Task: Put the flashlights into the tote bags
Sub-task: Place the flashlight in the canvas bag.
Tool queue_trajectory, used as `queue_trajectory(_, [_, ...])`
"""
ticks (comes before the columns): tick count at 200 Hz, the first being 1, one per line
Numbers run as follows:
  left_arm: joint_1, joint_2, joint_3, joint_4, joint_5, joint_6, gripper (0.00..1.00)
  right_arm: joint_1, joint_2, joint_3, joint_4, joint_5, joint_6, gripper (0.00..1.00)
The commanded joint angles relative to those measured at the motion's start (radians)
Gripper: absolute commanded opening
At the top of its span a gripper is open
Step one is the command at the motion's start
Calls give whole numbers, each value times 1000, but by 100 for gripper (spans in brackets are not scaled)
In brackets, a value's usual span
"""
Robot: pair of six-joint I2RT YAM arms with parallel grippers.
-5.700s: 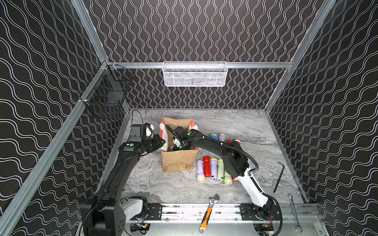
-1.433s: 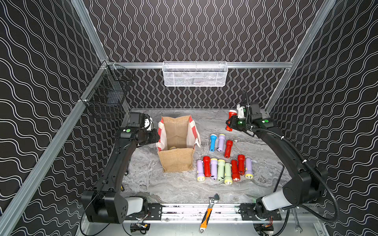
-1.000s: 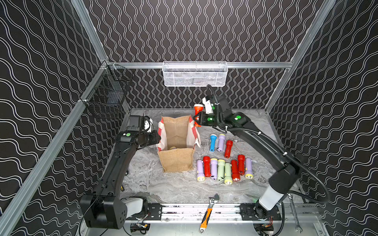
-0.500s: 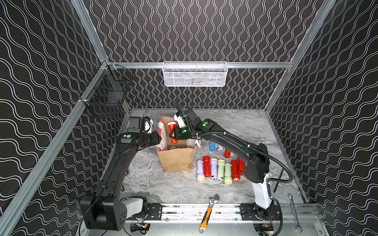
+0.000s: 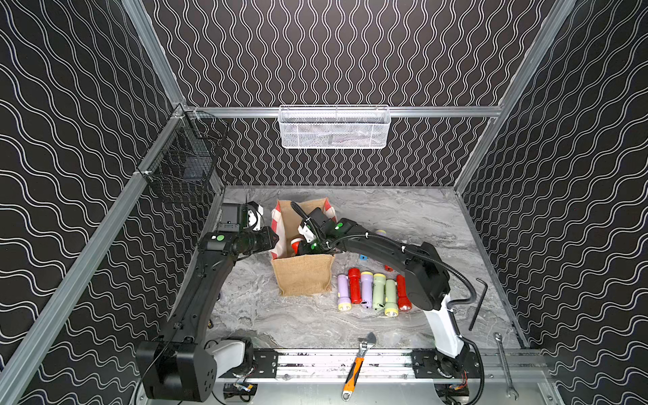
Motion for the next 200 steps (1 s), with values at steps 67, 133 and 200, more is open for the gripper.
queue_trajectory(67, [0, 2, -1, 34, 28, -1, 35, 1, 99, 65, -104, 2, -41, 26])
queue_trajectory(133, [0, -11, 2, 28, 17, 8, 35, 0, 179, 104, -171, -37, -28, 28])
queue_trajectory(200, [0, 5, 2, 28, 24, 12, 35, -7, 148, 117, -180, 29, -39, 47])
